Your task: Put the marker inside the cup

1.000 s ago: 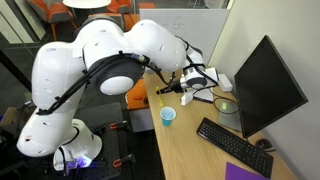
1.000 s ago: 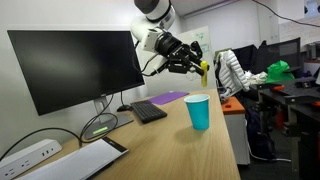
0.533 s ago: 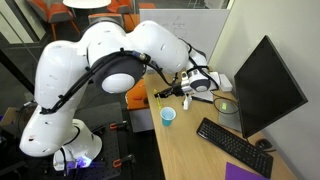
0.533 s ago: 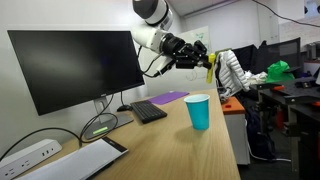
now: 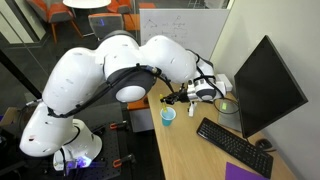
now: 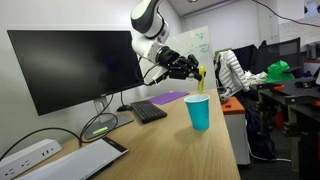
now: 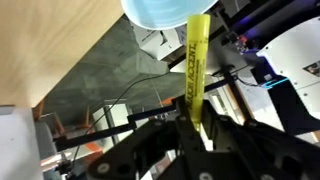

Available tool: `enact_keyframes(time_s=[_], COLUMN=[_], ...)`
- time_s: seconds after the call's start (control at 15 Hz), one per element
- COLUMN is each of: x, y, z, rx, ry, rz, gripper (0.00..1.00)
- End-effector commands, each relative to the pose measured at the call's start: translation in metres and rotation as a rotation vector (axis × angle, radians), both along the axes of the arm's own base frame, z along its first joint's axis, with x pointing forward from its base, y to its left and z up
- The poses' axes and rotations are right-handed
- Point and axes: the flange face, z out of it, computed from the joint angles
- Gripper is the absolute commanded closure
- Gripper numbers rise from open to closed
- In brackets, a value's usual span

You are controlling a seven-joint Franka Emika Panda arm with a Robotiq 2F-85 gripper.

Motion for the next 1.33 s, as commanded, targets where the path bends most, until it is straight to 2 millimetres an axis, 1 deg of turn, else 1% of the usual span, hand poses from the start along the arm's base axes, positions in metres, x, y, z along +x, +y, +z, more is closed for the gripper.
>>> enact_keyframes(time_s=[0.0, 0.27, 0.53, 0.6, 0.67, 0.8, 0.87, 0.93, 1.0, 1.13, 1.27], x=[0.014, 0.022, 0.026, 0.026, 0.028, 0.029, 0.030, 0.032, 0.033, 0.036, 0.036], y=[-0.014, -0.030, -0.039, -0.040, -0.039, -0.038, -0.037, -0.038, -0.039, -0.042, -0.044], z=[-0.009, -0.031, -0.060, -0.067, -0.074, -0.082, -0.083, -0.080, -0.075, -0.059, -0.038], rx=[0.077, 0.100, 0.143, 0.151, 0.181, 0.200, 0.193, 0.168, 0.147, 0.098, 0.041], ry=[0.025, 0.064, 0.101, 0.122, 0.124, 0.120, 0.116, 0.115, 0.115, 0.082, 0.070], rz=[-0.017, -0.037, -0.089, -0.121, -0.135, -0.143, -0.141, -0.147, -0.158, -0.163, -0.172], gripper=[0.95, 0.95, 0.95, 0.69, 0.54, 0.42, 0.32, 0.26, 0.17, 0.02, 0.00])
